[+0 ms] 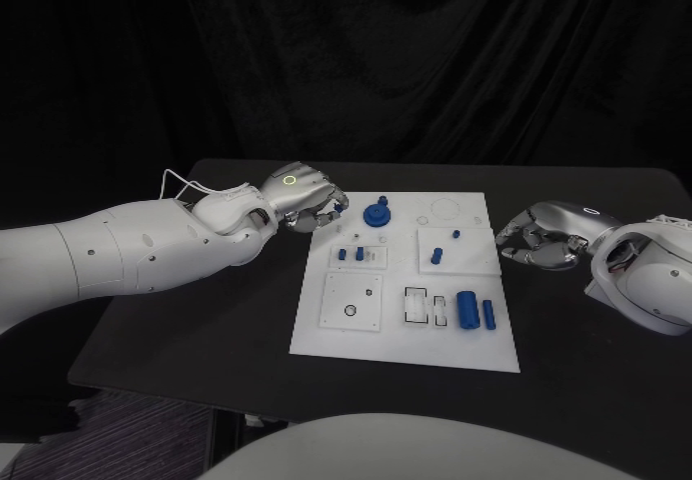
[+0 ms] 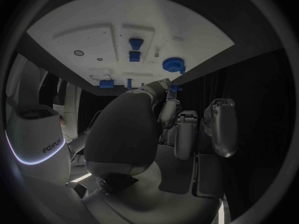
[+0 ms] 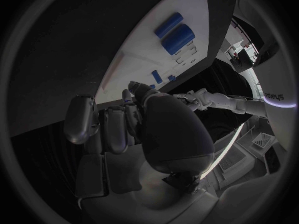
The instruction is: Assemble the parts on the task board
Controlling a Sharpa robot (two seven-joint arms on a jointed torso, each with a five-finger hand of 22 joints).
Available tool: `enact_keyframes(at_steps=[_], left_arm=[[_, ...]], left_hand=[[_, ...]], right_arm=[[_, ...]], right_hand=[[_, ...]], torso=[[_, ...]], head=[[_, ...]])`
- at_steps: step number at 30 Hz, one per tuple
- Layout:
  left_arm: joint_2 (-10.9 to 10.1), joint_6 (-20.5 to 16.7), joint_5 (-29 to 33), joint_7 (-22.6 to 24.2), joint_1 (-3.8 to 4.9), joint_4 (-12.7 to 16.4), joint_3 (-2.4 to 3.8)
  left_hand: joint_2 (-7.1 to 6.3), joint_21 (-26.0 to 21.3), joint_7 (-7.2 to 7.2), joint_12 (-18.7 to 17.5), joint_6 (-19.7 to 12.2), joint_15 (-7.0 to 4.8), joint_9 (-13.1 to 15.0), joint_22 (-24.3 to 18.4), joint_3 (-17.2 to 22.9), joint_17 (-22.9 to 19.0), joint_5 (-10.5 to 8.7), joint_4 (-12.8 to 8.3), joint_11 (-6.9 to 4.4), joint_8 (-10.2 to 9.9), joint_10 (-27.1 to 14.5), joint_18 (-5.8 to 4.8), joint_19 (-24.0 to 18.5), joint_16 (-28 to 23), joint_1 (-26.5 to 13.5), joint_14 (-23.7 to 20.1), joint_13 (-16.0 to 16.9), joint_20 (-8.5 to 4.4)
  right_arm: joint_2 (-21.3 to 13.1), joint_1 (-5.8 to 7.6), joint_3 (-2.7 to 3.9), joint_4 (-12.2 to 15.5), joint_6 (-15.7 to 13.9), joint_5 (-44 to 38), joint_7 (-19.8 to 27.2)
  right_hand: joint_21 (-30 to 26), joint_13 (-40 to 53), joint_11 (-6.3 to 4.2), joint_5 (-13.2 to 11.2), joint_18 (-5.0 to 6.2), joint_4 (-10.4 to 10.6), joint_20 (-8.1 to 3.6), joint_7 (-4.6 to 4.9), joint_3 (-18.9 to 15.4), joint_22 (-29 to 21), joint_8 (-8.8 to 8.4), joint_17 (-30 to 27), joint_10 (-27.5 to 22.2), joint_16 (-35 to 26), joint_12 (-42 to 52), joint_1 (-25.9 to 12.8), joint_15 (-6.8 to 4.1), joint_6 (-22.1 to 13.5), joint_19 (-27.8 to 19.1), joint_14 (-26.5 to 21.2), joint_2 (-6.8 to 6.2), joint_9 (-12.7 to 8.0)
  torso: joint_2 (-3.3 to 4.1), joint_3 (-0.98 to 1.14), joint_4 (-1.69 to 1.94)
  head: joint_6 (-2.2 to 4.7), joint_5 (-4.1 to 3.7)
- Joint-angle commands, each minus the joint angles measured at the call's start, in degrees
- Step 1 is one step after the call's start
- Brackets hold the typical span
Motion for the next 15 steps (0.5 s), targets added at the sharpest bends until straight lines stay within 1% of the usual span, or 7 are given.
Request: enact_keyframes(at_steps=[1, 2, 3, 5, 6, 10, 15], left_arm=[[0.7, 5.9, -4.5, 0.6, 0.33, 0.6, 0.02], [1.3, 6.7, -4.7, 0.6, 0.43, 0.6, 0.02], [1.3, 6.7, -4.7, 0.6, 0.43, 0.6, 0.02], [2.0, 7.6, -4.9, 0.8, 0.49, 0.4, 0.02], [2.3, 7.9, -4.9, 0.8, 0.51, 0.3, 0.02], [3.6, 9.0, -5.1, 1.1, 0.51, -0.1, 0.02], [5.1, 9.7, -5.1, 1.2, 0.37, -1.4, 0.02]], left_hand=[[0.02, -0.4, -0.07, -0.5, -0.1, 0.15, 6.0, 10.8, -0.1, 15.1, 0.23, 0.2, 0.12, 0.2, -0.5, 0.68, -0.5, 0.1, -0.3, 5.9, 2.0, 0.01], [0.04, -0.5, -0.06, -0.8, -0.1, 0.16, 6.0, 10.7, -0.1, 15.1, 0.29, 0.3, 0.13, 0.2, -0.7, 0.70, -0.6, 0.1, -0.3, 5.9, 1.8, 0.02], [0.04, -0.5, -0.06, -0.8, -0.1, 0.16, 6.0, 10.7, -0.1, 15.1, 0.29, 0.3, 0.13, 0.2, -0.7, 0.70, -0.6, 0.1, -0.3, 5.9, 1.8, 0.02], [0.11, -0.8, -0.04, -1.1, -0.2, 0.19, 6.2, 10.7, -0.4, 15.1, 0.64, 0.3, 0.15, 0.2, -1.0, 0.75, -0.8, 0.1, -0.4, 5.9, 1.6, 0.02], [0.17, -0.8, -0.03, -1.2, -0.3, 0.20, 6.3, 10.7, -0.6, 15.1, 0.86, 0.4, 0.17, 0.2, -1.0, 0.76, -0.8, 0.1, -0.5, 5.9, 1.5, 0.03], [0.23, -0.9, -0.03, -1.5, -0.4, 0.20, 6.4, 10.6, -0.7, 15.1, 1.00, 0.3, 0.16, 0.2, -1.2, 0.77, -0.9, 0.1, -0.5, 5.9, 1.4, 0.04], [0.24, -0.9, -0.03, -1.5, -0.4, 0.20, 6.4, 10.6, -0.7, 15.1, 1.04, 0.3, 0.16, 0.2, -1.3, 0.77, -0.9, 0.1, -0.5, 5.9, 1.4, 0.04]], right_arm=[[0.0, -0.10, 0.03, -0.1, 0.4, -0.1, -1.0], [0.1, -0.10, 0.03, -0.1, 0.4, -0.1, -0.9], [0.1, -0.10, 0.03, -0.1, 0.4, -0.1, -0.9], [0.2, -0.10, 0.03, -0.2, 0.4, -0.1, -0.9], [0.2, -0.11, 0.03, -0.2, 0.4, -0.1, -0.9], [0.3, -0.11, 0.03, -0.3, 0.5, -0.1, -0.8], [0.4, -0.12, 0.03, -0.4, 0.6, -0.1, -0.7]], right_hand=[[-0.4, 0.0, 0.29, -0.3, 0.46, 0.2, -0.03, 0.06, -0.1, 9.1, 0.28, -0.1, -0.1, -0.2, -0.2, 0.0, 0.38, 0.4, -0.3, 1.4, -0.18, 0.1], [-0.4, 0.0, 0.31, -0.3, 0.47, 0.2, -0.02, 0.07, -0.1, 9.1, 0.30, -0.1, -0.1, -0.2, -0.2, -0.1, 0.39, 0.5, -0.3, 1.4, -0.19, 0.1], [-0.4, 0.0, 0.31, -0.3, 0.47, 0.2, -0.02, 0.07, -0.1, 9.1, 0.30, -0.1, -0.1, -0.2, -0.2, -0.1, 0.39, 0.5, -0.3, 1.4, -0.19, 0.1], [-0.4, 0.0, 0.31, -0.3, 0.47, 0.2, -0.02, 0.07, -0.1, 9.1, 0.30, -0.1, -0.1, -0.2, -0.2, -0.1, 0.39, 0.5, -0.3, 1.4, -0.19, 0.1], [-0.4, 0.0, 0.31, -0.3, 0.47, 0.2, -0.02, 0.07, -0.1, 9.1, 0.30, -0.1, -0.1, -0.2, -0.2, -0.1, 0.39, 0.5, -0.3, 1.4, -0.19, 0.1], [-0.4, 0.0, 0.35, -0.5, 0.46, 0.2, 0.00, 0.07, -0.1, 9.1, 0.33, -0.1, -0.1, -0.2, -0.2, -0.2, 0.42, 0.5, -0.3, 1.4, -0.18, 0.1], [-0.4, 0.0, 0.35, -0.5, 0.46, 0.2, 0.00, 0.07, -0.1, 9.1, 0.33, -0.1, -0.1, -0.2, -0.2, -0.2, 0.42, 0.5, -0.3, 1.4, -0.18, 0.1]], torso=[[-0.11, 0.11, -0.03], [-0.26, 0.22, -0.09], [-0.26, 0.22, -0.09], [-0.27, 0.23, -0.06], [-0.22, 0.19, -0.04], [-0.22, 0.18, -0.04], [-0.21, 0.18, -0.04]], head=[[-0.01, -0.23], [-0.01, -0.28], [-0.01, -0.28], [-0.01, -0.42], [-0.01, -0.49], [-0.01, -0.68], [-0.01, -0.69]])
